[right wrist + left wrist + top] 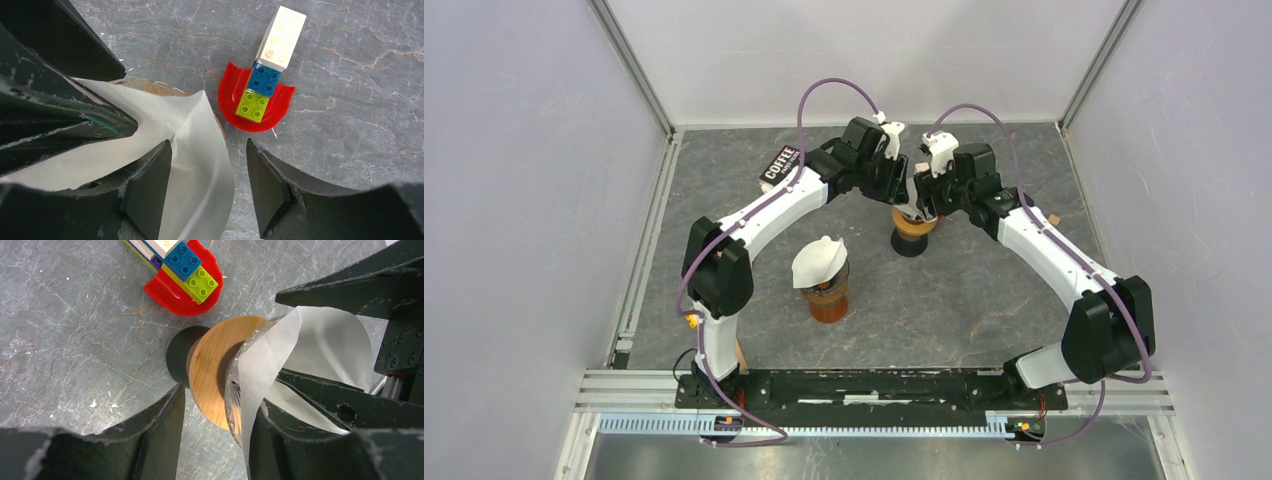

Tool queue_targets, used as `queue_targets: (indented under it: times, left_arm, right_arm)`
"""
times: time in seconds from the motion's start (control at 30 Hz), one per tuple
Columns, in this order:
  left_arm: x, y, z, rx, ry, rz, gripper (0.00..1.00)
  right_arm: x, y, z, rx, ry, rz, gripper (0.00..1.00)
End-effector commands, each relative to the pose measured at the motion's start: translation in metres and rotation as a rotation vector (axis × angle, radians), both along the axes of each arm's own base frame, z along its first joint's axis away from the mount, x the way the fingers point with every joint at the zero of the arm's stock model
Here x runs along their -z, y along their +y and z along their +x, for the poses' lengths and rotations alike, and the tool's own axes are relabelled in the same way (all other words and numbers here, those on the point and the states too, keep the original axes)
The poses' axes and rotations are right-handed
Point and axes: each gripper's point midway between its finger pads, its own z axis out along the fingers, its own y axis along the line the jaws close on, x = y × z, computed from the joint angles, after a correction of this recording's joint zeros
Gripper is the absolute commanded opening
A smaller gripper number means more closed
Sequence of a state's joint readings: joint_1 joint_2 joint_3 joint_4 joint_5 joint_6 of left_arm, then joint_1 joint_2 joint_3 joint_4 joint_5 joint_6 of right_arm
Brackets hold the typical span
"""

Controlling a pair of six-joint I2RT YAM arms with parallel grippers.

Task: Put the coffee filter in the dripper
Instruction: Place the coffee filter in the coffee dripper.

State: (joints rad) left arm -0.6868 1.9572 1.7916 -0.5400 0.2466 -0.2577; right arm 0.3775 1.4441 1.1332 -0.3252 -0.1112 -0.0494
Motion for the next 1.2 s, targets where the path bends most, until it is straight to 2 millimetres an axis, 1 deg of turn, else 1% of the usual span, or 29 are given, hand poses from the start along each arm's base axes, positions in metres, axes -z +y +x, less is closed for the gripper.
queue_targets:
  times: [0.0,0.07,0.2,0.33,0.43,0.5,0.63,0.8,1.03,1.17]
  left_arm:
    - [-0.019,-0.005,0.003,0.067,-0.073,0.003,0.54]
    - [-0.024,-0.004,0.004,0.072,-0.085,0.006,0.55]
    - [-0.034,-0.005,0.007,0.080,-0.109,0.009,0.59]
    - [-0.042,-0.007,0.010,0.087,-0.123,0.002,0.62]
    - [-0.043,-0.009,0.009,0.096,-0.116,0.001,0.64]
    - [-0.039,-0.008,0.008,0.096,-0.103,0.011,0.64]
    - [-0.030,-0.005,0.007,0.102,-0.084,0.037,0.65]
    - [-0.023,-0.004,0.006,0.099,-0.072,0.052,0.65]
    - [-0.010,-0.006,0.004,0.094,-0.046,0.055,0.68]
    - [-0.005,-0.006,0.003,0.096,-0.038,0.063,0.68]
  right_arm:
    - [-0.020,0.003,0.007,-0.023,-0.024,-0.001,0.64]
    - [-0.030,0.004,0.010,-0.026,-0.040,0.002,0.64]
    - [-0.045,0.005,0.013,-0.027,-0.058,0.006,0.65]
    - [-0.053,0.005,0.014,-0.026,-0.062,0.006,0.66]
    - [-0.055,0.005,0.015,-0.026,-0.062,0.003,0.66]
    - [-0.053,0.004,0.014,-0.025,-0.057,-0.001,0.66]
    - [-0.044,0.004,0.011,-0.030,-0.027,-0.004,0.67]
    - [-0.033,0.005,0.011,-0.033,0.017,0.007,0.66]
    - [-0.014,0.004,0.012,-0.034,0.088,0.032,0.66]
    - [-0.009,0.004,0.013,-0.032,0.105,0.037,0.66]
